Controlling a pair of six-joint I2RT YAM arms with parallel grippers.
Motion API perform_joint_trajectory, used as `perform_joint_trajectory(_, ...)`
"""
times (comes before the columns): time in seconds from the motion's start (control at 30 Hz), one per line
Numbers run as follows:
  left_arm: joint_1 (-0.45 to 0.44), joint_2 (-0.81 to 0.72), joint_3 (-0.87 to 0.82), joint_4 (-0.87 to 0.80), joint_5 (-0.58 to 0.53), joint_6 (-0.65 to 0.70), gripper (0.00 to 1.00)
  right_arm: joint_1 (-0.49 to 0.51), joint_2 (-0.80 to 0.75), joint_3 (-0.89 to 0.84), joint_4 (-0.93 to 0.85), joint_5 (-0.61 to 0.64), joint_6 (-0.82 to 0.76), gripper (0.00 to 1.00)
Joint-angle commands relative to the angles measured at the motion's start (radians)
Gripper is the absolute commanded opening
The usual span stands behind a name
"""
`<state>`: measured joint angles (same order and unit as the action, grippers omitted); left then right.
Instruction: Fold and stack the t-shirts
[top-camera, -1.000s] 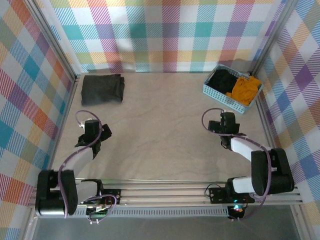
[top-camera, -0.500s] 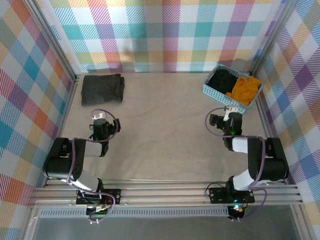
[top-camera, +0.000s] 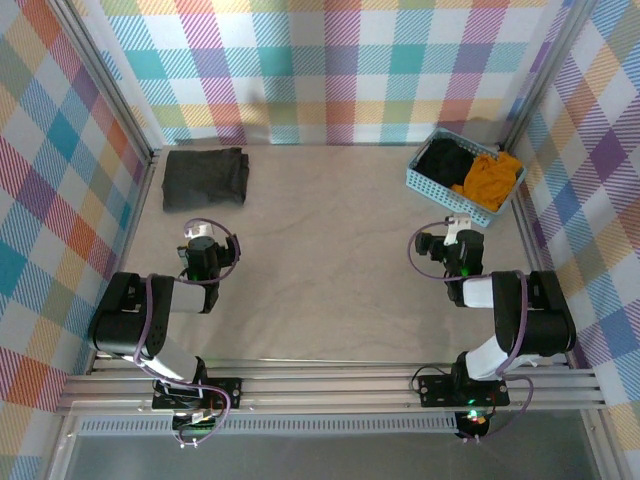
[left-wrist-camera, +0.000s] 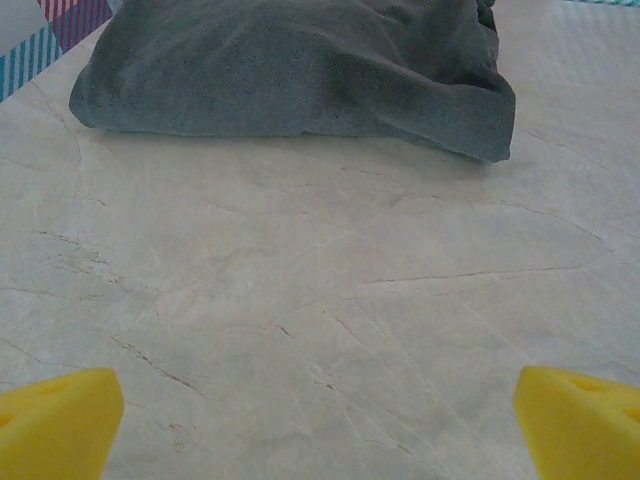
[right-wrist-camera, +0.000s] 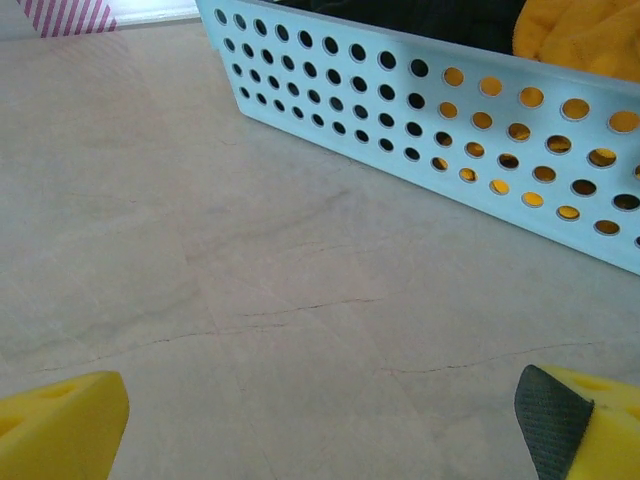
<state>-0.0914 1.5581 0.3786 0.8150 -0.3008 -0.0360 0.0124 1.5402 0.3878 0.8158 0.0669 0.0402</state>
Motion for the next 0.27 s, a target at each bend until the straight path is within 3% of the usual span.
perform_joint_trajectory(0.0, -0.005, 0.005, 0.019, 0.03, -0.01, 0.007, 1.0, 0.001, -0.006, 0.009, 0.043, -0.022, -0.015, 1.0)
perform_joint_trajectory(0.07, -0.004, 0.005, 0.02, 0.029, -0.011, 0.007, 1.0, -0.001, -0.001, 0.028, 0.01, -0.08, -0.031, 1.0)
perform_joint_trajectory(0.23, -0.005, 0.003, 0.017, 0.032, -0.011, 0.01, 1.0, -0.004, -0.003, 0.022, 0.02, -0.084, -0.033, 1.0)
